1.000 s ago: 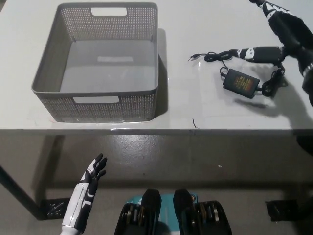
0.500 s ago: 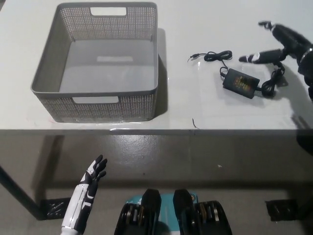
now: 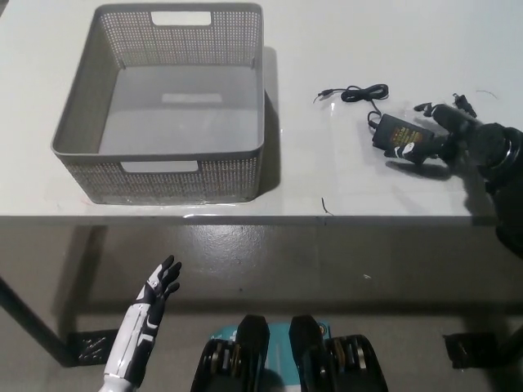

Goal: Use the right hand to pick up a black power cord and place it into a container on the left hand side

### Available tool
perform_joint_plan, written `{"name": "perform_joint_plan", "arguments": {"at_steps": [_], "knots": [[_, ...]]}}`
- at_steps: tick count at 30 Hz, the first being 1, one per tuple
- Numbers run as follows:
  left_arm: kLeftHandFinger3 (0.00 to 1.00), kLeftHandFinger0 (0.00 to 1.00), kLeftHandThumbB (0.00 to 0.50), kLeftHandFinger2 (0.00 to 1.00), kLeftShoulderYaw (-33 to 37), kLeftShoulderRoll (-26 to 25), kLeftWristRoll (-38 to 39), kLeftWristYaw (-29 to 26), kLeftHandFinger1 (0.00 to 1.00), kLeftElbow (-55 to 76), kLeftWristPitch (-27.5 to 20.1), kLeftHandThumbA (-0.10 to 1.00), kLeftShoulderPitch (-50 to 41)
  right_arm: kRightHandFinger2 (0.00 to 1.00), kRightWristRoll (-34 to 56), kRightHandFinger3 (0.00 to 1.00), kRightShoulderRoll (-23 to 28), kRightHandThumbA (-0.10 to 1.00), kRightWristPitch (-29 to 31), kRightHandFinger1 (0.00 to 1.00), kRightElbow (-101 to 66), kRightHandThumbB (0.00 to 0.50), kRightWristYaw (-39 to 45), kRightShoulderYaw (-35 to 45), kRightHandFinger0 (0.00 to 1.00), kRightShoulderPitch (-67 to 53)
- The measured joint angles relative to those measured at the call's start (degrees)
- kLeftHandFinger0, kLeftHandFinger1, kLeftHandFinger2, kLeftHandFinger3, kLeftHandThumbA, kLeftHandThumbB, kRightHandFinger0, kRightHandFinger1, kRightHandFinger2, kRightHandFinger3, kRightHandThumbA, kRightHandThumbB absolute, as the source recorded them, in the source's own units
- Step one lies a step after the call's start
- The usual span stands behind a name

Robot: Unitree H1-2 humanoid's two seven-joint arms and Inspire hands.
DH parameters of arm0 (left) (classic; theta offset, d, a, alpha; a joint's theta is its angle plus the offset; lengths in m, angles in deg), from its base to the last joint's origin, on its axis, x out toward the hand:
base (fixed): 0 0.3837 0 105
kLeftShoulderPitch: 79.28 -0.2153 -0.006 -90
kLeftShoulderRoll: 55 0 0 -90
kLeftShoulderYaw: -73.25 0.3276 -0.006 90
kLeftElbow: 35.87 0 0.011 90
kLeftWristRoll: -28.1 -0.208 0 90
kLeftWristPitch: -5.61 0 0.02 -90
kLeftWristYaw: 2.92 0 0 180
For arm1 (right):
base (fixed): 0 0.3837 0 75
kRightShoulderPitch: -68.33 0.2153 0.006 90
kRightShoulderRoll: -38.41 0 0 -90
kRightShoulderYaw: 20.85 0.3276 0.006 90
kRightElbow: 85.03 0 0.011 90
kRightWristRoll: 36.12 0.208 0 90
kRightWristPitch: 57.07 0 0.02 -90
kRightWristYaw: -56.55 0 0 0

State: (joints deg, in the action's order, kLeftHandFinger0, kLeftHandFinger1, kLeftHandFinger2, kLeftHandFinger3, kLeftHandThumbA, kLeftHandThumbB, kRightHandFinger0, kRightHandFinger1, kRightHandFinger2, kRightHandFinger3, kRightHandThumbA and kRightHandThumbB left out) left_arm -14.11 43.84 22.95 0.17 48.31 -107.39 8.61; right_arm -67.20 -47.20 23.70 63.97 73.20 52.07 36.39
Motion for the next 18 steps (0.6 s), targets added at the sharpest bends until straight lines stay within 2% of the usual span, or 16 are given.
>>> {"name": "perform_joint_plan", "arguments": {"at_steps": [4,8,18], "knots": [[1.0,1.0,0.291,1.0,0.0,-0.03,0.02,0.34,1.0,0.04,0.09,1.0,0.32,1.0,0.1,1.0,-0.35,1.0,0.52,1.0,0.68,0.5,-0.37,-0.63,1.0,0.47],[1.0,1.0,0.278,1.0,-0.02,-0.05,0.02,0.73,1.0,0.12,0.15,1.0,0.76,1.0,0.21,1.0,-0.81,1.0,1.48,1.0,2.01,0.5,-0.64,-1.03,1.0,0.93],[1.0,1.0,0.285,1.0,-0.01,-0.32,0.02,1.06,1.0,0.24,0.46,1.0,1.02,1.0,0.27,1.0,-1.64,1.0,3.11,1.0,5.58,0.5,-2.5,-2.48,1.0,1.65]]}}
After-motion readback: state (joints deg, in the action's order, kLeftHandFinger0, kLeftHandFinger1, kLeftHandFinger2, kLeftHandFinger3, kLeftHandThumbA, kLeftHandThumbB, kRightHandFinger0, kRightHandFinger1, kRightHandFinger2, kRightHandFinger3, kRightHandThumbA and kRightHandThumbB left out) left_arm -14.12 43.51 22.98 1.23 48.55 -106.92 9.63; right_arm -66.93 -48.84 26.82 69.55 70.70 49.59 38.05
